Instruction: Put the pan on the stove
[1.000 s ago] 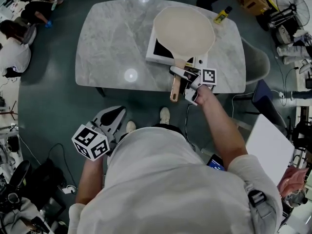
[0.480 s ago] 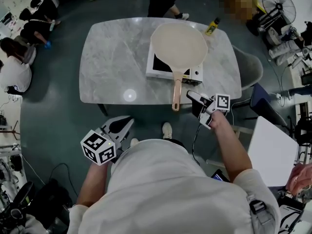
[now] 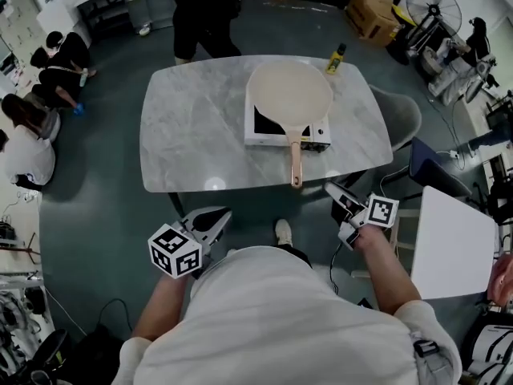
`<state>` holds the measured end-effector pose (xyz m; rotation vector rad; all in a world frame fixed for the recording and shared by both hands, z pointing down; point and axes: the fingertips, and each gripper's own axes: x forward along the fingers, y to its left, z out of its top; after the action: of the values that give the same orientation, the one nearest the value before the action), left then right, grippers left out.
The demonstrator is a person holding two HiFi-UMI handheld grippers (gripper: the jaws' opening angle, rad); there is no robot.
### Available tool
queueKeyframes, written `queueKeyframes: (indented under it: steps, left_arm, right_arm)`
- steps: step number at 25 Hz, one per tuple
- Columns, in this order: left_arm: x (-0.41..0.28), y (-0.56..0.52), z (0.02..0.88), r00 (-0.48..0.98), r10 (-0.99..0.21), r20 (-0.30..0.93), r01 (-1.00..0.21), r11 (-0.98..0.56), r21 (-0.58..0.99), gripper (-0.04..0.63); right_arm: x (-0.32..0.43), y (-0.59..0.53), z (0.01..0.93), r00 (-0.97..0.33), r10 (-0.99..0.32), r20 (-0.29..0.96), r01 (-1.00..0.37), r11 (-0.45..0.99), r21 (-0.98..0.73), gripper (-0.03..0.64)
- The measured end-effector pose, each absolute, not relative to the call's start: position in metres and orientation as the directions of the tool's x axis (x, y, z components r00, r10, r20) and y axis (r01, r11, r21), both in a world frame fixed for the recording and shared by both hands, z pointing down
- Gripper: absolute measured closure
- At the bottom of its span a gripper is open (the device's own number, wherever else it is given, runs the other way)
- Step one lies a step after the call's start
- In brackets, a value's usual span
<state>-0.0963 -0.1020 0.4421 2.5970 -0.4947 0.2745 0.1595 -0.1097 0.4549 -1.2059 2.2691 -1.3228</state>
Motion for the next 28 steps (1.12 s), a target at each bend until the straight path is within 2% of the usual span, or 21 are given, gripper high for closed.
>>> queueKeyframes:
  steps: [4, 8, 13, 28]
  left_arm:
    - [-0.103, -0.091, 0.447, 0.923, -0.252, 0.291, -0.359, -0.835, 0.416, 0.577]
    - [-0.11, -0.081, 0.444, 0.93, -0.219, 0.295, -0.331, -0.849, 0.412, 0.577]
    - [-0.125, -0.071, 0.444, 0.93, -0.224, 0.292, -0.332, -0.851, 0.407, 0.577]
    - [-0.133, -0.054, 0.451, 0.937, -0.203, 0.283, -0.313, -0.847, 0.429, 0.577]
  right_arm:
    - [0.118, -0.078, 0.457, -0.632, -0.745, 0.213, -0.578, 0.27, -0.77, 0.612]
    - [0.084, -0.049, 0.464, -0.639, -0.725, 0.257, -0.616, 0.282, -0.736, 0.611]
    - [0.056, -0.038, 0.462, -0.654, -0.714, 0.252, -0.625, 0.321, -0.712, 0.611]
    - [0.032, -0.021, 0.454, -0.653, -0.701, 0.286, -0.671, 0.36, -0.648, 0.612]
